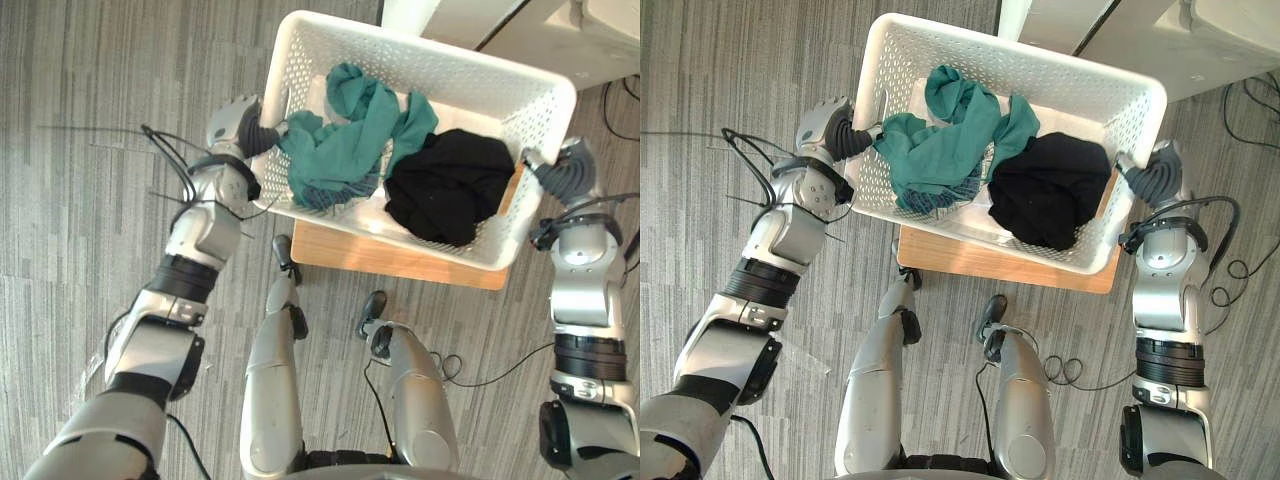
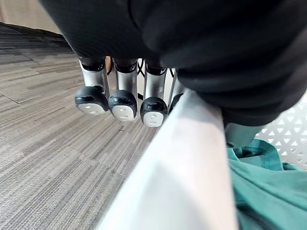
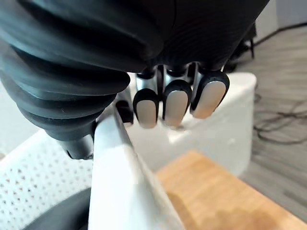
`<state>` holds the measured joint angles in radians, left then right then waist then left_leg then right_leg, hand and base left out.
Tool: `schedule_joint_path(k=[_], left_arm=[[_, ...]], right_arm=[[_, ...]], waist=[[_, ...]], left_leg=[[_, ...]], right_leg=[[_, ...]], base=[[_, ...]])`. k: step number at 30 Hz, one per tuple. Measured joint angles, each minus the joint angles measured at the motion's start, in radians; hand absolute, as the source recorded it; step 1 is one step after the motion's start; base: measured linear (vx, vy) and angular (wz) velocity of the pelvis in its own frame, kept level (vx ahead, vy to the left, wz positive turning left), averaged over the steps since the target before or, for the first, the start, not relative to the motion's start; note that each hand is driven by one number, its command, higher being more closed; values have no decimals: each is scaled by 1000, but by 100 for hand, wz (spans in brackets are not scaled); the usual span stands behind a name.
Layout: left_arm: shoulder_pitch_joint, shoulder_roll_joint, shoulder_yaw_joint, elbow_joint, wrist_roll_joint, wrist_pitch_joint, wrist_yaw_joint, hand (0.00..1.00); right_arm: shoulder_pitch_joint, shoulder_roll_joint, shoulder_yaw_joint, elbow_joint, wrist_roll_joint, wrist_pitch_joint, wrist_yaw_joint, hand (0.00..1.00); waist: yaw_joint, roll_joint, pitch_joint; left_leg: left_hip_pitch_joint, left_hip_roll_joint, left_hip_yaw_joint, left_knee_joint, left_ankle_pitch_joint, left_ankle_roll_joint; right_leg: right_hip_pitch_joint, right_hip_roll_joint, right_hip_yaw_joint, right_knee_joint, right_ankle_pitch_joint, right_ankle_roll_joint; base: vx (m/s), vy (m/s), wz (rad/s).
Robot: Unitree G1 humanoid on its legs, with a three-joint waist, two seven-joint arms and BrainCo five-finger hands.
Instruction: Pick up the laundry basket with both hands and put the clothes into the washing machine.
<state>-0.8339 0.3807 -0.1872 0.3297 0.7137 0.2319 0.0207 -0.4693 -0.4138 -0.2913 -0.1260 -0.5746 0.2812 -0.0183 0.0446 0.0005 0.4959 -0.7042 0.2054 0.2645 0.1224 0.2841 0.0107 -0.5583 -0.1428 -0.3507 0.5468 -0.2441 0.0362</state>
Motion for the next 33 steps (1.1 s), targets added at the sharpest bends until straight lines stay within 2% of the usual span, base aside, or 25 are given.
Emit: schedule_joint_path(k=[4, 6, 8, 10, 11, 12, 14, 16, 18, 21, 23, 24, 25, 26, 28, 29, 31, 32, 33], left_arm=[[129, -92, 96, -94, -8, -3, 41, 100], [208, -159, 194, -155, -64, -19, 104, 100], [264, -211, 247, -192, -105, -33, 142, 100], [334, -265, 290, -228, -186, -34, 158, 100], [408, -303, 302, -265, -274, -35, 164, 100], [520, -321, 302, -319, -365, -46, 168, 100], [631, -337, 299, -383, -448, -62, 173, 100], [750, -340, 275, -447, -513, -82, 170, 100], [803, -339, 265, -473, -532, -89, 152, 100], [849, -338, 259, -497, -546, -93, 112, 100], [886, -335, 254, -507, -545, -93, 89, 100], [900, -335, 253, -508, -545, -93, 87, 100], [940, -334, 253, -509, -546, -93, 85, 100], [989, -333, 236, -531, -546, -93, 73, 100], [1014, -322, 214, -558, -543, -93, 68, 100], [1012, -314, 203, -571, -543, -93, 68, 100], [1010, -314, 190, -608, -543, -93, 74, 100], [1009, -317, 181, -632, -542, -96, 74, 100], [1009, -320, 178, -647, -542, -97, 74, 100]], right_arm=[[68, 96, -12, -123, -26, -6, -46, 100], [116, 181, 3, -180, -26, -33, -62, 100], [166, 245, 32, -230, -26, -38, -74, 100], [223, 321, 48, -263, -25, -38, -77, 100], [272, 369, 70, -273, -16, -37, -88, 100], [327, 398, 96, -276, 18, -38, -103, 100], [379, 409, 121, -276, 80, -43, -113, 100], [442, 404, 129, -247, 155, -88, -111, 100], [468, 401, 123, -187, 185, -117, -106, 100], [484, 392, 104, -66, 232, -140, -78, 100], [505, 389, 102, -13, 256, -145, -61, 100], [508, 388, 102, -4, 262, -144, -53, 100], [518, 389, 107, 4, 271, -144, -34, 100], [553, 386, 112, 0, 279, -148, -25, 100], [588, 391, 104, -2, 295, -150, -25, 100], [594, 392, 95, -16, 295, -150, -25, 100], [595, 394, 79, -54, 295, -150, -26, 100], [600, 396, 67, -97, 295, -151, -32, 100], [604, 395, 63, -121, 295, -151, -36, 100]], waist=[[1, 0, 0], [2, 1, -1], [-1, 2, -1], [-1, 2, -1], [-3, 0, -13], [-7, 1, -67], [-7, 1, -96], [-6, 0, -126], [-10, 1, -160], [-9, 2, -169], [-2, 1, -171], [1, 1, -171], [4, 6, -172], [-1, 26, -188], [-4, 14, -215], [-6, 8, -222], [-20, 8, -222], [-30, 1, -227], [-29, 0, -230]], left_leg=[[52, -16, -4, -2, -4, 3], [91, -18, 0, -7, -31, -14], [128, -18, 12, -20, -38, -16], [182, -20, 23, -21, -41, -19], [224, -29, 28, -21, -50, -23], [237, -35, 35, -18, -63, -26], [276, -35, 41, -15, -70, -30], [331, -34, 23, -11, -78, -36], [346, -35, -5, -12, -78, -36], [387, -36, -49, -8, -90, -51], [374, -32, -91, 73, -154, -82], [346, -31, -129, 175, -202, -80], [320, -32, -205, 381, -314, -76], [328, -28, -266, 471, -393, -103], [343, -36, -298, 464, -444, -121], [343, -48, -311, 459, -470, -120], [328, -56, -292, 476, -497, -105], [327, -64, -220, 475, -503, -86], [330, -69, -189, 473, -510, -71]], right_leg=[[29, -21, 9, 42, -37, -5], [52, -18, 24, 52, -45, -9], [74, -18, 32, 53, -51, -11], [124, -20, 41, 50, -56, -8], [163, -28, 48, 48, -65, -4], [177, -32, 51, 43, -71, 1], [221, -29, 52, 20, -71, 1], [304, -14, 44, -19, -71, 2], [345, -5, 21, -45, -71, 2], [420, 4, -13, -82, -71, 1], [455, 2, -31, -101, -63, -10], [464, 1, -26, -101, -63, -10], [492, 9, 4, -93, -63, -8], [512, 38, 46, -89, -62, -6], [490, 37, 89, -91, -60, -2], [465, 32, 117, -91, -50, 15], [413, 27, 186, -88, -20, 34], [369, 3, 229, -76, 16, 45], [332, -14, 230, -48, 35, 31]], base=[[0, -61, 9], [-17, -62, -12], [12, -63, -11], [57, -66, -5], [88, -67, 0], [141, -86, -6], [152, -76, -6], [94, -69, 12], [68, -56, 27], [15, -23, 33], [-5, 46, 15], [26, 94, -35], [43, 134, -72], [54, 149, -79], [-14, 210, -66], [-65, 283, -93], [-53, 220, -108], [-52, 207, -111], [-121, 319, -161]])
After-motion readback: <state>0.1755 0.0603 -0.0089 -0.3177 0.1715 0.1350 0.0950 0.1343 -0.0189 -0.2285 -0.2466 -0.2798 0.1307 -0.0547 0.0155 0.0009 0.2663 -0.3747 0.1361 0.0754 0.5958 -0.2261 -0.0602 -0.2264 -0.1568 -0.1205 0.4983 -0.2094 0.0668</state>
